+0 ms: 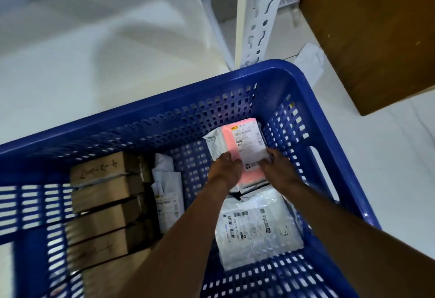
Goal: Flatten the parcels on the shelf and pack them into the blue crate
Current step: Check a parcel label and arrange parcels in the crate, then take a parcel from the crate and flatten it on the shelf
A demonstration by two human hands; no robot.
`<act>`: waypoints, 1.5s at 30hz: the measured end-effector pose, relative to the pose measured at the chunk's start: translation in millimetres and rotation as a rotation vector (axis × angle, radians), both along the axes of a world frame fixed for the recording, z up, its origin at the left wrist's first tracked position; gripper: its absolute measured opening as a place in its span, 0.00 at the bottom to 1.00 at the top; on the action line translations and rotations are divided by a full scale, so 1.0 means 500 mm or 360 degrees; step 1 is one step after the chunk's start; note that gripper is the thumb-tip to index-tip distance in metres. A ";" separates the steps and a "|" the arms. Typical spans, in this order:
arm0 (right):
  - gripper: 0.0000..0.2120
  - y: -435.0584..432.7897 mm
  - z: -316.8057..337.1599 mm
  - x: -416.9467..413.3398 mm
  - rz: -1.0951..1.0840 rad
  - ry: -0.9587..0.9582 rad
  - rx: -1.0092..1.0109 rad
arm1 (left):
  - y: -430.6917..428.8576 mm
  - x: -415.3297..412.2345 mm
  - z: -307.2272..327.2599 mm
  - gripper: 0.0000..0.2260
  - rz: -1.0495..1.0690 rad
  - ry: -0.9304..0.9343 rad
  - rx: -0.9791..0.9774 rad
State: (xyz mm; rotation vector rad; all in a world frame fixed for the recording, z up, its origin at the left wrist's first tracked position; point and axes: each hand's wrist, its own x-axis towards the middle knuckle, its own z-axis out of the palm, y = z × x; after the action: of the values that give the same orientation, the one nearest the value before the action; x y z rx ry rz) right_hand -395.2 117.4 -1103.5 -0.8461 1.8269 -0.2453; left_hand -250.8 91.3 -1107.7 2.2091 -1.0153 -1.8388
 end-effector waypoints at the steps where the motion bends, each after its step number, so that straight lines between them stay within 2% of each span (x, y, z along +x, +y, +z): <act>1: 0.18 0.005 0.000 -0.003 0.0045 0.0050 0.0009 | 0.006 0.004 0.005 0.25 -0.0006 -0.0003 0.0017; 3: 0.23 0.017 0.002 -0.006 0.0090 0.0123 0.0026 | 0.013 0.018 0.018 0.26 0.0035 0.0018 0.0041; 6: 0.27 0.025 0.057 0.000 0.0145 0.0167 0.0016 | 0.016 0.045 0.058 0.21 0.0024 0.0045 -0.0038; 13: 0.21 0.023 0.272 0.028 0.0030 0.0119 -0.0087 | 0.005 0.133 0.237 0.17 -0.0109 0.0002 -0.0228; 19: 0.19 0.048 0.459 0.099 -0.0101 -0.0045 -0.0186 | 0.057 0.195 0.444 0.13 0.0088 0.0051 -0.0229; 23: 0.17 0.064 0.596 0.151 -0.0032 -0.0140 -0.0275 | 0.085 0.239 0.579 0.12 -0.0065 0.0065 -0.0327; 28: 0.17 0.069 0.786 0.211 0.0090 -0.0191 -0.0422 | 0.083 0.310 0.774 0.14 -0.0194 0.0020 -0.0511; 35: 0.14 0.018 1.100 0.292 0.0200 -0.0245 -0.0730 | 0.018 0.373 1.102 0.11 -0.0201 -0.0031 -0.0877; 39: 0.14 -0.007 1.286 0.338 0.0344 -0.0163 -0.0932 | -0.007 0.396 1.284 0.08 -0.0322 -0.0007 -0.0931; 41: 0.14 -0.014 1.355 0.357 0.0370 -0.0151 -0.1008 | -0.011 0.407 1.359 0.09 -0.0464 -0.0025 -0.0928; 45: 0.16 -0.027 1.504 0.393 0.0466 -0.0078 -0.1218 | -0.017 0.449 1.544 0.10 -0.0535 -0.0040 -0.1030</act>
State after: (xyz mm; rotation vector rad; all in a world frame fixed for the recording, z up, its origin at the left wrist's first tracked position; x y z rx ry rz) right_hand -198.7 104.1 -351.4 -1.5984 1.5286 -0.7942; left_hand -26.4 83.0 -335.6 1.7455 -1.7653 -1.2971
